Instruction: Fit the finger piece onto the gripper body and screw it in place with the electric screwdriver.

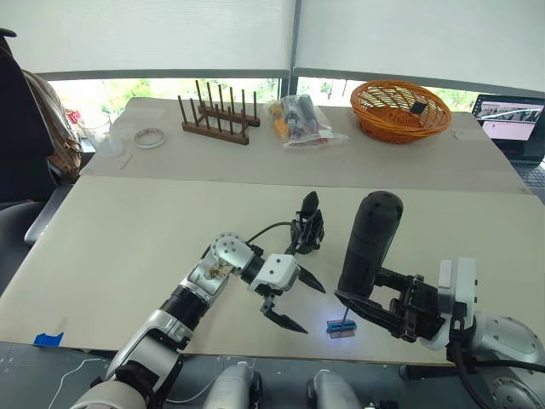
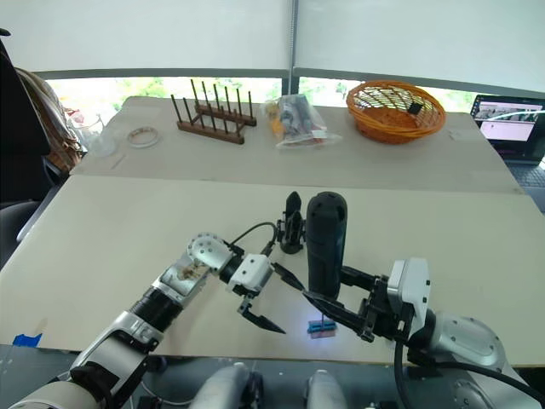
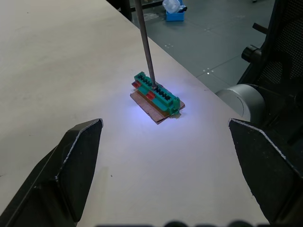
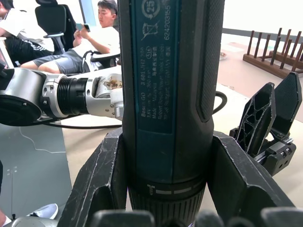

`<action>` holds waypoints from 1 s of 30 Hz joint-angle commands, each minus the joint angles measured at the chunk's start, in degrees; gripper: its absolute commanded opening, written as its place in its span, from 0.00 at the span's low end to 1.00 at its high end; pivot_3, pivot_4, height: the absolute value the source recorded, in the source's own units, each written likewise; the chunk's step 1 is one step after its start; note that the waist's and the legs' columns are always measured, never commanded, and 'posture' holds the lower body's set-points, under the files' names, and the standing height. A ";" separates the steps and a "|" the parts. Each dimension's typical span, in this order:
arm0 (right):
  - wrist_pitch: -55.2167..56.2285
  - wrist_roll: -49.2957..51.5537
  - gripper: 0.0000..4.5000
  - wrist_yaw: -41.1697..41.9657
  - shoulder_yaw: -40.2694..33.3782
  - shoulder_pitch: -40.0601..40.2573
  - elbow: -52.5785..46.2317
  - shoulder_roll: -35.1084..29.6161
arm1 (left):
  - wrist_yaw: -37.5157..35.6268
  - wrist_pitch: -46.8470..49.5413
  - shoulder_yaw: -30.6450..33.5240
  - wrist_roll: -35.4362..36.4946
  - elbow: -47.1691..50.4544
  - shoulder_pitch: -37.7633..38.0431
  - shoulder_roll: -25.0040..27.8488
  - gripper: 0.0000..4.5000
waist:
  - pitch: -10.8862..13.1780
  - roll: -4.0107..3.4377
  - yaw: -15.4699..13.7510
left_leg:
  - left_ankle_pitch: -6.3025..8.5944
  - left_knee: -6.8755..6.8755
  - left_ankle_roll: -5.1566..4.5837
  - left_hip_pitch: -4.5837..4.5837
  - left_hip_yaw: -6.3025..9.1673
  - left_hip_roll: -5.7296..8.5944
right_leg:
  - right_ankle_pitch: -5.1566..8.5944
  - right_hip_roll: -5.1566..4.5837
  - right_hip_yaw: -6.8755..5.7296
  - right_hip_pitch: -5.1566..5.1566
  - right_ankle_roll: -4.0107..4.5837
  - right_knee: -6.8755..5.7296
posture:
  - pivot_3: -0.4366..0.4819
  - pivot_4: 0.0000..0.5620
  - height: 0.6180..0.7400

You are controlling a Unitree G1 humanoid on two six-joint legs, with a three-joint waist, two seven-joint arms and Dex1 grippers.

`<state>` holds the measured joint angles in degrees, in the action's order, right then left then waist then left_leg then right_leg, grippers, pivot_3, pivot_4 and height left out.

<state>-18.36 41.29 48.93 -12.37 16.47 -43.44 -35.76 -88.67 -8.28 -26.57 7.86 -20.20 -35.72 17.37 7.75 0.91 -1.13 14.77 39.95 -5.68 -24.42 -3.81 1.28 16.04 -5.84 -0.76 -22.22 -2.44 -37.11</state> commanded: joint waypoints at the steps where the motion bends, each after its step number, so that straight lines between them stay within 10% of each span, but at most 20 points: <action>1: 1.69 0.75 0.43 -0.19 -0.93 -0.40 -3.08 -0.31 | 0.20 0.37 -0.08 0.41 1.28 -0.26 -0.36 1.00 | 0.00 0.00 0.00 | 0.00 0.00 0.00 0.00 0.00 0.00 | 0.00 0.00 0.00 0.00 0.00 0.00 | 0.48 0.27 1.00; 30: -9.68 15.37 0.43 -9.49 0.29 -26.16 3.66 -6.94 | 13.08 14.89 10.76 4.92 8.00 5.45 4.72 1.00 | 0.01 0.01 0.45 | -0.02 -0.12 0.03 0.02 0.04 0.04 | 0.00 -0.36 -0.01 -0.01 0.00 0.04 | 0.48 0.27 1.00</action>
<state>-29.04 56.90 38.74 -11.72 -8.25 -39.35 -43.15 -77.30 5.81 -17.46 11.63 -13.90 -30.72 21.89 7.76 0.93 -0.68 14.75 39.84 -5.65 -24.40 -3.76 1.32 16.03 -6.20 -0.77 -22.23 -2.45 -37.08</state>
